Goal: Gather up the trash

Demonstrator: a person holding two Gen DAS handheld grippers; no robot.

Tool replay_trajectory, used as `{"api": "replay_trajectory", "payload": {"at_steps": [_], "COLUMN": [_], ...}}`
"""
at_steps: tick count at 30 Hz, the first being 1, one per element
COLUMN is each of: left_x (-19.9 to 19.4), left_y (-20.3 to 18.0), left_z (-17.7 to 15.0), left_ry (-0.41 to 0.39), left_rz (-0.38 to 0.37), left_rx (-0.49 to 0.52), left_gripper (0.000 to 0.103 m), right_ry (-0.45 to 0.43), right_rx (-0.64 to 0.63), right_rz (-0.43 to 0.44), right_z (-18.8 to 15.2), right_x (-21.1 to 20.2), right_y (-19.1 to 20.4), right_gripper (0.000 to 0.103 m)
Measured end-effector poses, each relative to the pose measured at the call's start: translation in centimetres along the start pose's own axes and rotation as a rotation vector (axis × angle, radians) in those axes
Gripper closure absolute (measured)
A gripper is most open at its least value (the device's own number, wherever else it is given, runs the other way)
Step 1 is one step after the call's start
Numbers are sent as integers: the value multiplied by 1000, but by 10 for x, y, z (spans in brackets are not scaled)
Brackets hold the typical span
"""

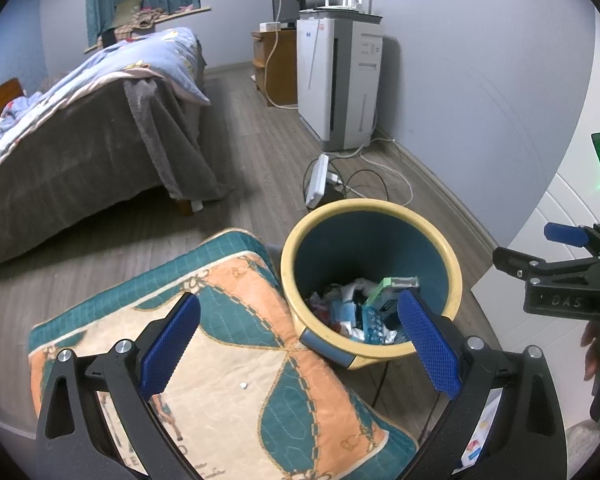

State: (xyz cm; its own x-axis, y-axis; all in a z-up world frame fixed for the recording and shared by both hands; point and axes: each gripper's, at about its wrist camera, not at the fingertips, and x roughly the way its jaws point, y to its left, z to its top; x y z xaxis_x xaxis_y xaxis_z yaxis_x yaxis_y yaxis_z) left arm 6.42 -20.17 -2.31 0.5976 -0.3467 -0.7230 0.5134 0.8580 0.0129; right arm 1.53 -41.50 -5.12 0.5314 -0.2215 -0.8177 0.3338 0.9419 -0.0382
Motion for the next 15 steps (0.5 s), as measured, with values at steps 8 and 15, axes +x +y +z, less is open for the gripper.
{"api": "replay_trajectory", "payload": {"at_steps": [8, 15], "left_x": [1, 1], "left_y": [-1, -2], "left_z": [0, 0], "left_ry": [1, 2], "left_rz": [0, 0], "left_rx": [0, 0], "left_gripper": [5, 5], "right_ry": [3, 5], "right_rx": [-2, -2], "right_rz": [-1, -2], "right_z": [0, 0], "right_x": [2, 2], "right_y": [-1, 0], "right_gripper": [6, 6]}}
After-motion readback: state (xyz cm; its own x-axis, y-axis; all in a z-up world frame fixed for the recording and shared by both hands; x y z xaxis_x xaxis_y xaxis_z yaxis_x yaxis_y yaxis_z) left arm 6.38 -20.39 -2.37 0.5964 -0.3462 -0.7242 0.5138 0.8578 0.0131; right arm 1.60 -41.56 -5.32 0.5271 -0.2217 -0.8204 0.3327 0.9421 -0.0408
